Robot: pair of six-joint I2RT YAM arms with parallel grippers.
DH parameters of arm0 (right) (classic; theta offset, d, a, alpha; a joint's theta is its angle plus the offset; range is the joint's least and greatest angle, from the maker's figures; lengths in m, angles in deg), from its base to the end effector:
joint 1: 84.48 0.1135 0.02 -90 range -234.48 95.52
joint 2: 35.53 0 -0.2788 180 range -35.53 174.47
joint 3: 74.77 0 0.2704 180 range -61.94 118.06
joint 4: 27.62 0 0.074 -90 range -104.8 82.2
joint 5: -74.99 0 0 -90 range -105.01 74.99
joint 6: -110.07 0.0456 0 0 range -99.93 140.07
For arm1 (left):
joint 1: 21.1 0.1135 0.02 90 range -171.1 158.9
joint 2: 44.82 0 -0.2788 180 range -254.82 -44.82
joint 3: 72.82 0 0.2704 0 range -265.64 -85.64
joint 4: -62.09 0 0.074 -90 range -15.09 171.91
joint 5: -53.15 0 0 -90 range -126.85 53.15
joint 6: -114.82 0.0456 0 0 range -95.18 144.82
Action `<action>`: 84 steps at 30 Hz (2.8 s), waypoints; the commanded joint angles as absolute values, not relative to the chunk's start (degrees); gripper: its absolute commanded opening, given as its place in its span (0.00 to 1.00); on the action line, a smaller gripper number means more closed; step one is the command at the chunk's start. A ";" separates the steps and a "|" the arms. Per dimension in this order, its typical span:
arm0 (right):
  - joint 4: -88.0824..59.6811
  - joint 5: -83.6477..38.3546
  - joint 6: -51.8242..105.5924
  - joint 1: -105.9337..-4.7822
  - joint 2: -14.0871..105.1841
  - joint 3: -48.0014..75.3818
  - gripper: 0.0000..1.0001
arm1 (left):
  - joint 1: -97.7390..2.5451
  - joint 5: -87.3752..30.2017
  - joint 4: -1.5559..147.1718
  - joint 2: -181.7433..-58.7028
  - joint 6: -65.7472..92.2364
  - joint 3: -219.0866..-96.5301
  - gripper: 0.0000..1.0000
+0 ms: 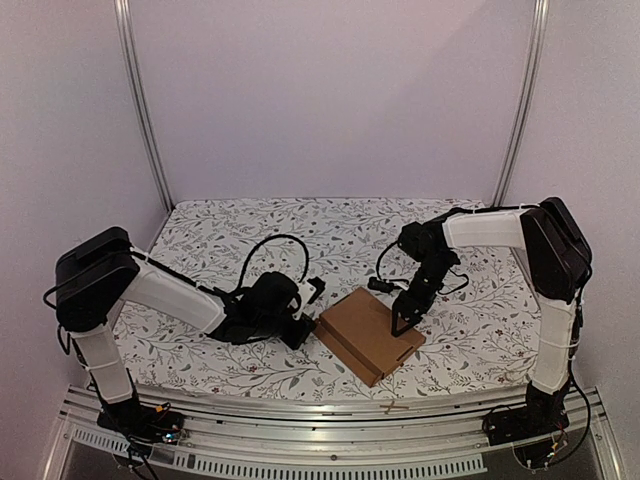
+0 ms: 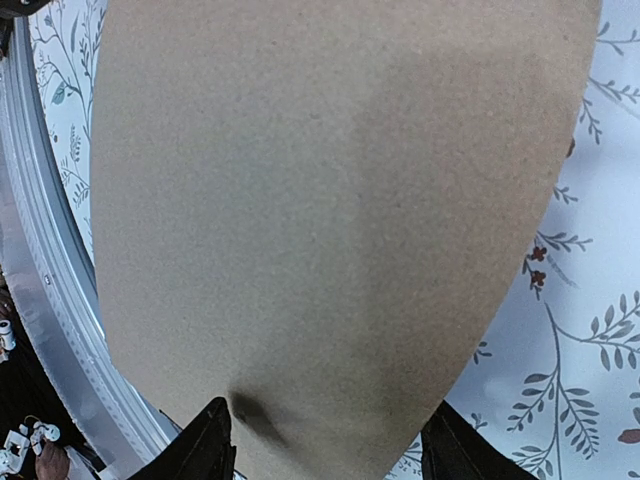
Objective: Fold the paper box
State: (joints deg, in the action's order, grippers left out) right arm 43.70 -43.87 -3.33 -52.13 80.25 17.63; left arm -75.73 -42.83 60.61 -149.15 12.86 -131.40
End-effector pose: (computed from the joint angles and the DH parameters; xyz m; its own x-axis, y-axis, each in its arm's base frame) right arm 0.3093 0.2220 0.1437 -0.5999 -0.7917 -0.1158 -0.7338 0.4866 0.4740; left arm 0.2141 -0.2934 0.1066 -0.5544 0.4249 -0.7156 0.6674 0.7407 -0.0772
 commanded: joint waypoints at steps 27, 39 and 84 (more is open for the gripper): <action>43.70 -44.01 -3.00 -50.59 83.32 20.25 0.62 | -75.24 -41.34 71.84 -152.08 14.65 -140.85 0.00; 43.16 -42.87 -2.34 -49.62 84.94 20.67 0.60 | -75.98 -41.80 74.74 -154.13 16.24 -143.93 0.00; 44.18 -41.55 -2.47 -47.70 88.04 21.73 0.59 | -80.13 -51.48 85.69 -157.46 19.75 -152.81 0.00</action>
State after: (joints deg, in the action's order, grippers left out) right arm 47.14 -43.45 -0.31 -50.31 84.93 22.83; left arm -79.84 -54.02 86.57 -156.87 20.31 -150.67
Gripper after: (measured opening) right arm 0.594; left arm 0.011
